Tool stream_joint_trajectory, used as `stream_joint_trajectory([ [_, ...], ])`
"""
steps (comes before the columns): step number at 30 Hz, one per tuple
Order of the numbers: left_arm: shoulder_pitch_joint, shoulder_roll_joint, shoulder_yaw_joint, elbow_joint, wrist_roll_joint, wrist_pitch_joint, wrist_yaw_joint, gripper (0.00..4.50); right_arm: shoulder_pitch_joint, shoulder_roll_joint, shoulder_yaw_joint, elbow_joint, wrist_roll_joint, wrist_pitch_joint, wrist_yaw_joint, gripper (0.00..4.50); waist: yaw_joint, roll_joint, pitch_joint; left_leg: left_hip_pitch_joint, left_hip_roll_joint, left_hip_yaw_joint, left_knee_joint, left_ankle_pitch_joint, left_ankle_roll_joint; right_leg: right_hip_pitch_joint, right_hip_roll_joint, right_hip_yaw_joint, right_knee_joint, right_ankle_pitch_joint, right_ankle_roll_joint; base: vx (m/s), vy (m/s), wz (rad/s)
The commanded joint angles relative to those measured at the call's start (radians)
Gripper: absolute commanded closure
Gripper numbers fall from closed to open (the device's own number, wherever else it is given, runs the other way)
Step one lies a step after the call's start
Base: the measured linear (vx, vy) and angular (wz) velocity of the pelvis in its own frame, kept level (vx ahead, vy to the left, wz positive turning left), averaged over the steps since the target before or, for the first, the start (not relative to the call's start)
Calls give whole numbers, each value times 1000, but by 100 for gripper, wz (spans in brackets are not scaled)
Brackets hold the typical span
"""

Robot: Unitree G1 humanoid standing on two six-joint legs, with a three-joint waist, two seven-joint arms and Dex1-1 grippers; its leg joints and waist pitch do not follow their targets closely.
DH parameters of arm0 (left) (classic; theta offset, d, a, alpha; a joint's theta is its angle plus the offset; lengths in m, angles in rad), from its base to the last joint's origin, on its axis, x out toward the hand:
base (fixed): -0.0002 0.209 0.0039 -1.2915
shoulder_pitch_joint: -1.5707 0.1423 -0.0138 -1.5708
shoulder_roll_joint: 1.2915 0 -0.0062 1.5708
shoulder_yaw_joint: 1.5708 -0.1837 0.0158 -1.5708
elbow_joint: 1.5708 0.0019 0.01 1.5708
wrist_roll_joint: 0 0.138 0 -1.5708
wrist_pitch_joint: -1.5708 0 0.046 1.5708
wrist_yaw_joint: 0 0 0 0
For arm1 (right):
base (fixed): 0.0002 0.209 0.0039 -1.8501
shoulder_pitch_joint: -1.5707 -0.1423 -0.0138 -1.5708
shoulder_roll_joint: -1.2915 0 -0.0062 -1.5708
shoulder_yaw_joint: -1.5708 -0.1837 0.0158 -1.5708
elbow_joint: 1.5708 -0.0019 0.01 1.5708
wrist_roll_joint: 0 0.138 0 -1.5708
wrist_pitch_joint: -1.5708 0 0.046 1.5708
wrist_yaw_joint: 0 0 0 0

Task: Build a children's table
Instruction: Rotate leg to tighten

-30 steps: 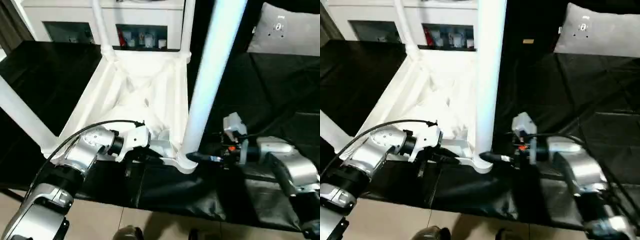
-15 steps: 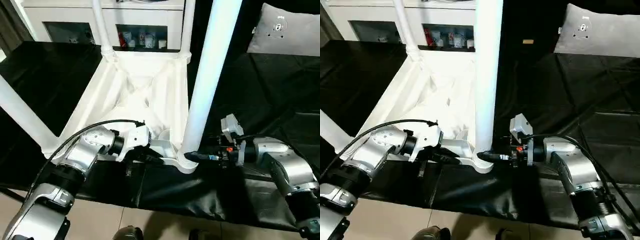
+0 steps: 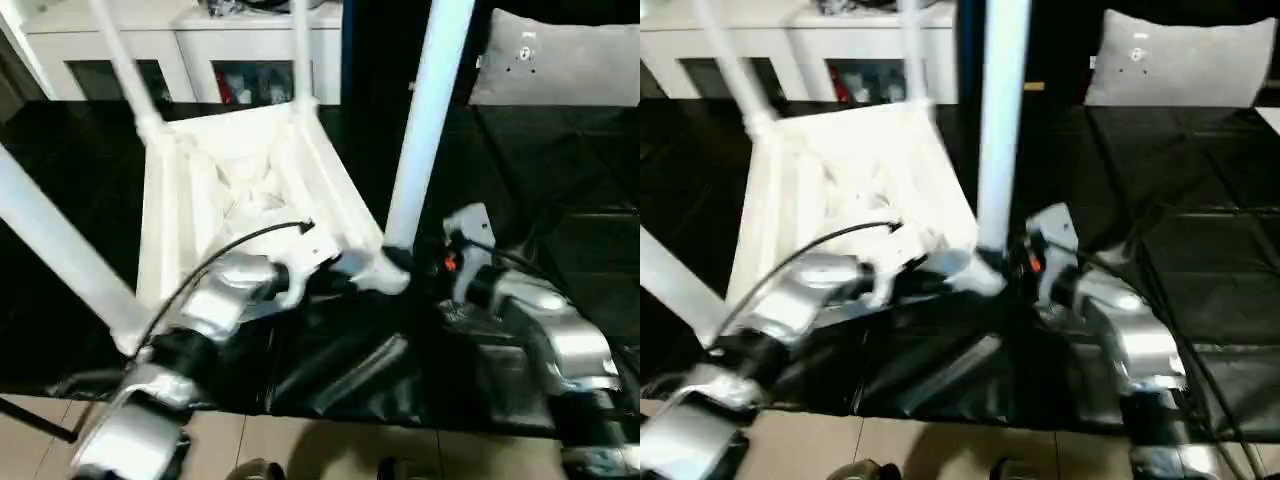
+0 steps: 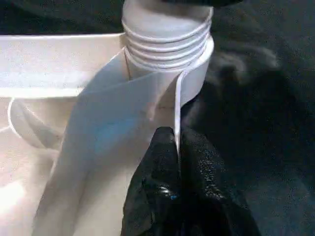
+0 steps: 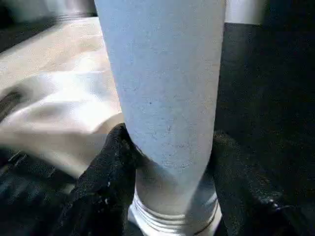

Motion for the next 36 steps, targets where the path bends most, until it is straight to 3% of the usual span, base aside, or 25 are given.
stream_joint_trajectory([
  [1,-25,-83,-10,-23,-33,-40,51,450,6,40,61,31,-22,31,-32,255,3,-26,-64,13,33,-33,-74,-300,41,39,-49,23,-104,-581,-90,0,0,0],
  [2,-29,-88,-18,-19,-13,-37,69,450,11,51,61,20,-22,29,-34,255,5,-25,-65,11,34,-33,-73,-292,51,40,-51,25,-103,-562,-92,0,0,0],
  [3,-30,-88,-18,-18,-11,-36,71,450,12,52,61,18,-22,26,-32,201,6,-25,-65,10,35,-32,-75,-292,56,39,-51,26,-102,-554,-94,0,0,0],
  [5,-31,-71,-19,-21,6,-36,76,450,20,52,43,0,0,19,-18,187,8,-25,-67,9,36,-30,-75,-280,68,40,-50,29,-99,-515,-108,0,0,0],
  [6,-28,-64,-19,-26,9,-35,74,450,23,51,38,-6,8,19,-15,181,12,-19,-68,9,37,-31,-75,-273,72,42,-52,30,-96,-495,-116,0,0,0],
  [13,3,23,-33,-28,36,-110,-2,450,51,-9,24,-21,14,-61,59,98,15,-27,-68,4,40,-31,-78,-267,77,47,-55,31,-91,-464,-132,0,0,0],
  [17,30,80,-48,-31,35,-180,-87,450,71,-112,21,-39,44,-96,229,75,20,-24,-69,3,44,-29,-76,-257,90,50,-56,34,-88,-447,-140,0,0,0],
  [22,53,124,-67,-54,5,-216,-204,450,83,-221,-4,-37,77,-128,386,31,26,-29,-72,4,48,-27,-73,-238,99,50,-58,35,-82,-413,-168,0,0,0],
  [23,58,143,-70,-58,-15,-244,-264,450,92,-277,2,-42,81,-156,458,20,28,-30,-72,5,49,-26,-73,-237,102,50,-58,35,-80,-410,-175,0,0,0],
  [28,61,171,-70,-52,-36,-290,-360,450,107,-356,24,-59,102,-189,597,20,39,-29,-72,6,53,-23,-71,-239,113,49,-57,37,-77,-393,-188,0,0,0],
  [30,61,183,-75,-56,-47,-306,-409,450,105,-373,23,-62,135,-168,657,20,43,-28,-73,4,55,-24,-70,-222,119,48,-57,36,-72,-364,-202,0,0,0],
  [32,63,203,-86,-66,-56,-312,-466,450,99,-382,21,-52,167,-171,716,53,49,-27,-74,4,57,-23,-68,-216,124,49,-58,36,-70,-351,-211,0,0,0],
  [36,67,225,-99,-80,-69,-314,-537,450,84,-396,40,-32,188,-167,787,79,61,-25,-73,8,60,-23,-70,-220,116,45,-58,37,-66,-334,-226,0,0,0],
])
